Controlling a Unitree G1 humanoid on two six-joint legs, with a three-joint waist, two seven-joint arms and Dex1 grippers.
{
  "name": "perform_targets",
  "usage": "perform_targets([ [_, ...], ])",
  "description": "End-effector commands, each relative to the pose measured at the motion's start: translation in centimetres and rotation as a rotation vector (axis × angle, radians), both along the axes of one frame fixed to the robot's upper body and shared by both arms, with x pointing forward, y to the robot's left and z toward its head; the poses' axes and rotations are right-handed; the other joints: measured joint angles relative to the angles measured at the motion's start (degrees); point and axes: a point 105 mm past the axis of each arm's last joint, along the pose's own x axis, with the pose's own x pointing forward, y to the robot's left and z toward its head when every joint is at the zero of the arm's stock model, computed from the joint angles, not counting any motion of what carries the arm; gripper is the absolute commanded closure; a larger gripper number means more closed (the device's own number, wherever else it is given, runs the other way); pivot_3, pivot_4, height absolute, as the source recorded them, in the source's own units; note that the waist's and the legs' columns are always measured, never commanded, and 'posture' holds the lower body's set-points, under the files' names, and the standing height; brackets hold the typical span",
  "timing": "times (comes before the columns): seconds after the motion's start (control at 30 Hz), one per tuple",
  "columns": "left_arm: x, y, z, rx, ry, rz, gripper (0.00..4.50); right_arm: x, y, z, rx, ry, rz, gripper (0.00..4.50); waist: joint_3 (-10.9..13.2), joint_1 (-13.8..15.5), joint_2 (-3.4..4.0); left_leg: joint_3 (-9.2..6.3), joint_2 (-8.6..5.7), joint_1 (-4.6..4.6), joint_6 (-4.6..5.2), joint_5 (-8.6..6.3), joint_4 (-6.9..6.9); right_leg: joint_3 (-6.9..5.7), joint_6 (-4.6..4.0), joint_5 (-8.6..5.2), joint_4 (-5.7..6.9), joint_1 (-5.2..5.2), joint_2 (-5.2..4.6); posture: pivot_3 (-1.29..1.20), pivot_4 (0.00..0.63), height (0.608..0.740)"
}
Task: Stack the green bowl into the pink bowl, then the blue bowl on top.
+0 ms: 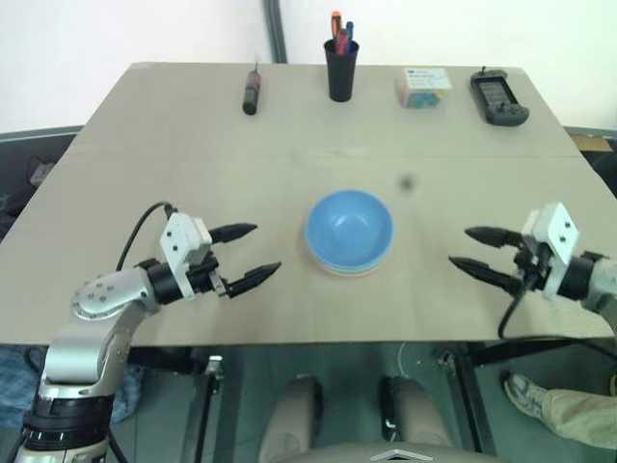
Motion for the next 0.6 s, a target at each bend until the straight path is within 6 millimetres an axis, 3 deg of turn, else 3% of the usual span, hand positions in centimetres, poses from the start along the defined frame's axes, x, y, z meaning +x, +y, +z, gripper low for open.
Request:
perform_targets([
  [0.03,-0.6,0.0,0.4,0.015,-0.037,0.039,0.00,-0.9,-0.9,-0.1,0.012,-0.062,0.018,1.59,0.0,-0.1,0.00,0.03,0.02,0.06,0.00,0.00,0.00,0.03,0.00,0.00,0.01,0.03,0.02,0.00,0.150,0.740],
  [0.23,-1.2,0.5,-0.2,0.019,-0.051,0.089,0.00,-1.9,-1.6,-2.3,0.026,-0.025,0.033,1.59,0.0,0.1,-0.01,0.22,0.11,0.52,0.00,0.00,-0.02,0.20,-0.21,-0.15,0.04,0.33,0.06,0.00,0.150,0.740],
  [0.6,-0.8,1.2,0.3,0.013,-0.123,0.140,0.00,-2.0,-2.9,-2.6,0.049,-0.026,0.025,1.59,0.0,0.2,-0.02,0.27,0.12,0.57,0.00,0.00,-0.04,0.33,-0.23,-0.14,0.03,0.33,0.07,0.00,0.150,0.740],
])
